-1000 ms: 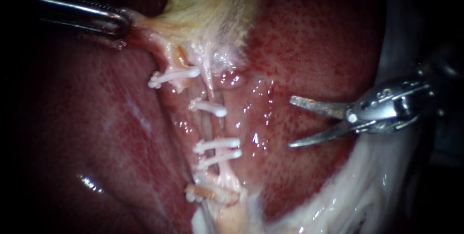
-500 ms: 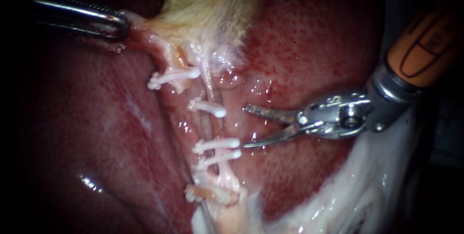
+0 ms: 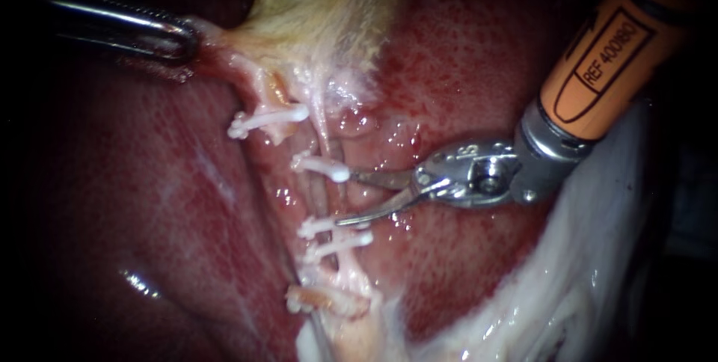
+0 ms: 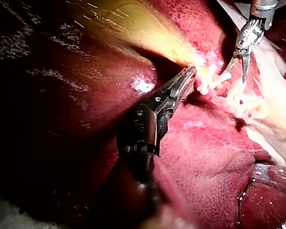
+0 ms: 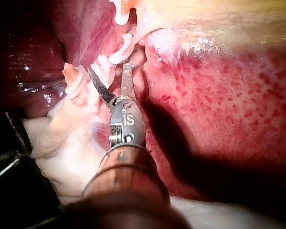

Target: Go to the cutting position right tube

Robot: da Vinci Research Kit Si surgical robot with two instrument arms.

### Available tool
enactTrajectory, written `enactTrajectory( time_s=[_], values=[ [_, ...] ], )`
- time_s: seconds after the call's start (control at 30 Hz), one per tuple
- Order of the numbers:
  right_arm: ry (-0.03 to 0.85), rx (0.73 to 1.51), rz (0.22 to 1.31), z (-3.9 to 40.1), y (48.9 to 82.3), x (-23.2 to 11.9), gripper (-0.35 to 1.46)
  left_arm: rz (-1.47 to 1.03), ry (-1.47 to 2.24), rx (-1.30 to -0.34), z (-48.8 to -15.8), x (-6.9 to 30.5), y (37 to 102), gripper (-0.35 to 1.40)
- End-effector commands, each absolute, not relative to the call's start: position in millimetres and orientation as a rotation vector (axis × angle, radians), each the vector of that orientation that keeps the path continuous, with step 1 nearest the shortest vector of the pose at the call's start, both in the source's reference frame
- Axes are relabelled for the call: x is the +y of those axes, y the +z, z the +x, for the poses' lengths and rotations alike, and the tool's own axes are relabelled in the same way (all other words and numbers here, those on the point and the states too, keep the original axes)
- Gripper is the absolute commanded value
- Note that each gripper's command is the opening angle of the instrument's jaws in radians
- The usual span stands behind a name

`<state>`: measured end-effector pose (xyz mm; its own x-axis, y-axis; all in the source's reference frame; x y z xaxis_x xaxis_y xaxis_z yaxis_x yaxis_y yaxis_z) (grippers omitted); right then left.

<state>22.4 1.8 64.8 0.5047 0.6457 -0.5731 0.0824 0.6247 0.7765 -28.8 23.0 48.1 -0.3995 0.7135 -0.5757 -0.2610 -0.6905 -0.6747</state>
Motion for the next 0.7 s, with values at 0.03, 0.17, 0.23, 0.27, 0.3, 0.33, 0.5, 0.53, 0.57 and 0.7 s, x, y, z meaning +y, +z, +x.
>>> enactTrajectory(
  time_s=[0.03,0.17,0.23,0.27,0.3,0.33,0.5,0.53,0.57,0.7],
  values=[
    [0.387,1.006,0.859,22.5,64.9,1.8,1.39,-1.205,2.115,-0.658,-28.8,23.0,48.1,-0.35],
    [0.373,1.020,0.904,22.9,65.6,1.3,1.39,-1.205,2.115,-0.658,-28.8,23.0,48.1,-0.35],
    [0.365,1.031,0.922,23.0,65.9,1.0,1.39,-1.205,2.115,-0.658,-28.8,23.0,48.1,-0.35],
    [0.360,1.032,0.930,23.1,66.1,0.8,1.37,-1.205,2.115,-0.658,-28.8,23.0,48.1,-0.35],
    [0.350,1.032,0.934,23.2,66.2,0.7,1.35,-1.205,2.115,-0.658,-28.8,23.1,48.2,-0.35],
    [0.344,1.030,0.940,23.4,66.4,0.6,1.35,-1.205,2.115,-0.658,-28.8,23.1,48.2,-0.35],
    [0.324,1.051,0.973,23.9,66.8,0.4,1.34,-1.205,2.115,-0.659,-28.8,23.1,48.2,-0.35],
    [0.319,1.057,0.978,23.9,66.8,0.5,1.34,-1.205,2.115,-0.659,-28.8,23.1,48.2,-0.35],
    [0.315,1.063,0.982,24.0,66.9,0.5,1.34,-1.205,2.115,-0.659,-28.8,23.1,48.2,-0.35],
    [0.299,1.116,1.012,24.6,66.9,0.7,1.30,-1.205,2.115,-0.659,-28.8,23.1,48.2,-0.35]
  ],
)
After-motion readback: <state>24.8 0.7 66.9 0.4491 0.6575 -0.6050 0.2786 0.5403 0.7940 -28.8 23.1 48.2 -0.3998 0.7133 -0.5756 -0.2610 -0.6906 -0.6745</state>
